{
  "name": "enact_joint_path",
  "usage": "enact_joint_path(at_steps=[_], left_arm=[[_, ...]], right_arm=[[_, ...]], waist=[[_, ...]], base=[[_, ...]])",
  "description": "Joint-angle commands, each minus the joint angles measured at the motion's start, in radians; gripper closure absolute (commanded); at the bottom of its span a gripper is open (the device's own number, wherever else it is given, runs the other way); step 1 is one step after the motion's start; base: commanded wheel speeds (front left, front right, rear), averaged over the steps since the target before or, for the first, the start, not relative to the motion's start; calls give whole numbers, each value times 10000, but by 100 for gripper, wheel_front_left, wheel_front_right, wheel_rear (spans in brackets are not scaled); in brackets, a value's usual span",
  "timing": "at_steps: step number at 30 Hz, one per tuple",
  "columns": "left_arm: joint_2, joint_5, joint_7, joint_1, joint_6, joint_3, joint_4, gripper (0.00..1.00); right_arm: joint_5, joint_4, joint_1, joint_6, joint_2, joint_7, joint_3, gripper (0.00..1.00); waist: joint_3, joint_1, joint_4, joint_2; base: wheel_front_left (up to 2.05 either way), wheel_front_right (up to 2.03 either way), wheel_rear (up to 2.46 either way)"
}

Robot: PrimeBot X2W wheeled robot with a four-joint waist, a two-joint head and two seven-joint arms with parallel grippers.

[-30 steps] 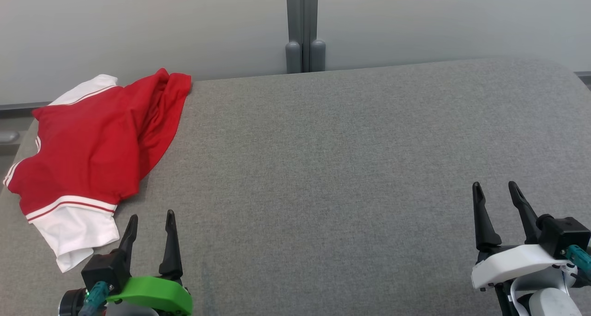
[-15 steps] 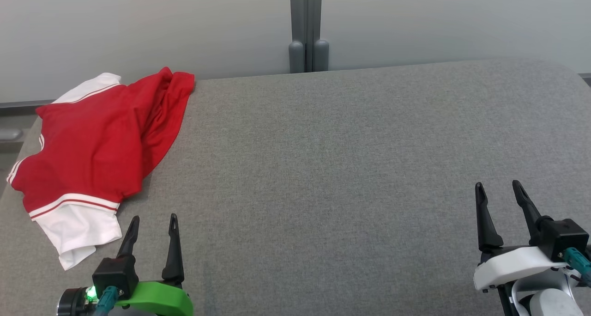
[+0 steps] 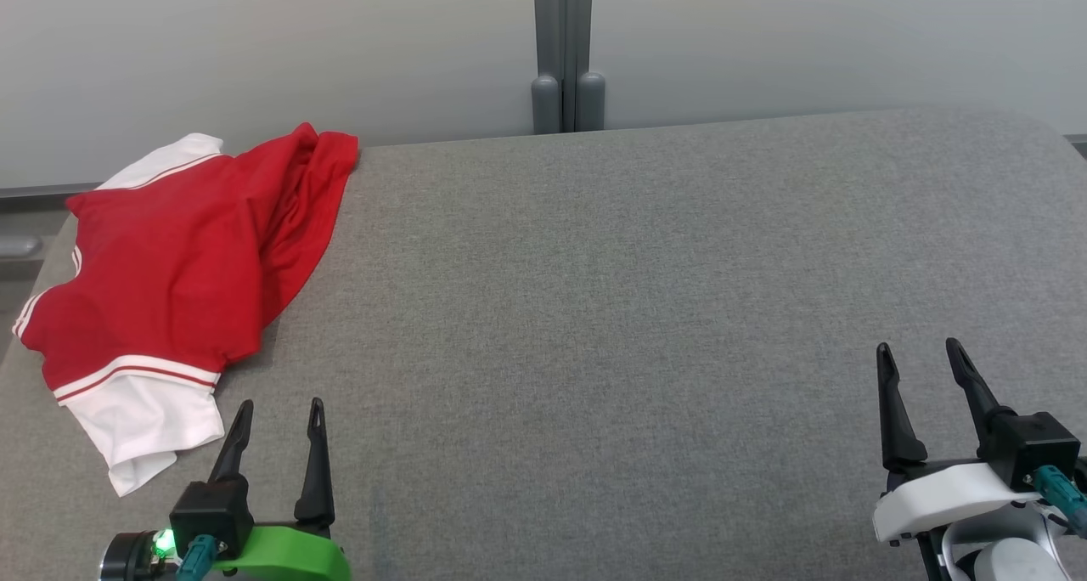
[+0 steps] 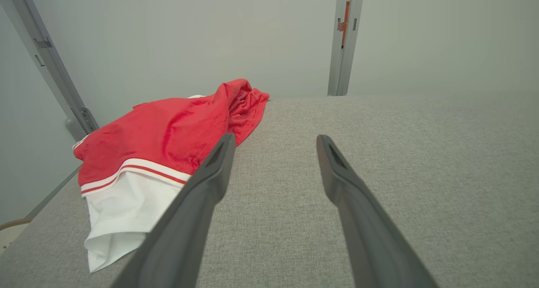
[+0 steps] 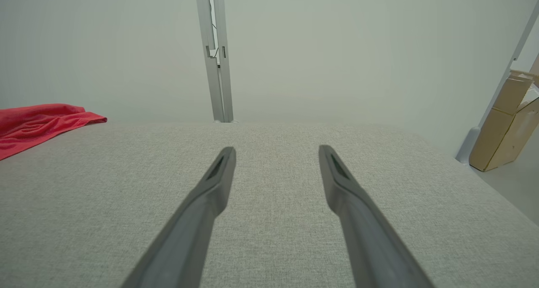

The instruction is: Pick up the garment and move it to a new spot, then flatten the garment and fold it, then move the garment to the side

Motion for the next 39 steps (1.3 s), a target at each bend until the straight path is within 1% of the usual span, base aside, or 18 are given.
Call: enact_joint_path(at_steps=[1, 9, 13, 20, 24, 29, 35, 39], left_arm=[[-33, 252, -83, 78, -68, 54, 20, 0], [-107, 333, -92, 20, -261, 211, 82, 0], [-133, 366, -92, -4, -287, 237, 113, 0], [-156, 419, -91, -84, -336, 232, 194, 0], [-163, 408, -80, -164, -338, 169, 249, 0], [-162, 396, -80, -95, -322, 119, 310, 0], [-164, 402, -80, 156, -297, 285, 338, 0], [-166, 361, -80, 172, -330, 415, 288, 0]], right_arm=[[-171, 7, 117, 0, -42, -86, 10, 0], [-69, 42, 109, 0, -86, -97, 53, 0], [-55, 44, 135, 0, -83, -94, 74, 0], [-66, 1, 156, 0, -53, -91, 70, 0], [16, -26, 252, 0, -66, -89, 42, 0], [30, -17, 385, 0, -14, -89, 81, 0], [23, 71, 181, 0, 36, -89, 571, 0], [48, 123, -62, 0, 16, -89, 879, 0]], waist=[[6, 0, 1, 0], [30, 0, -6, 0], [37, 0, 12, 0], [67, 0, 227, 0], [44, 0, 688, 0], [-20, 0, 1696, 0], [15, 0, 2825, 0], [191, 0, 3206, 0]], base=[[0, 0, 0], [0, 0, 0], [0, 0, 0], [0, 0, 0], [0, 0, 0], [0, 0, 0], [0, 0, 0], [0, 0, 0]])
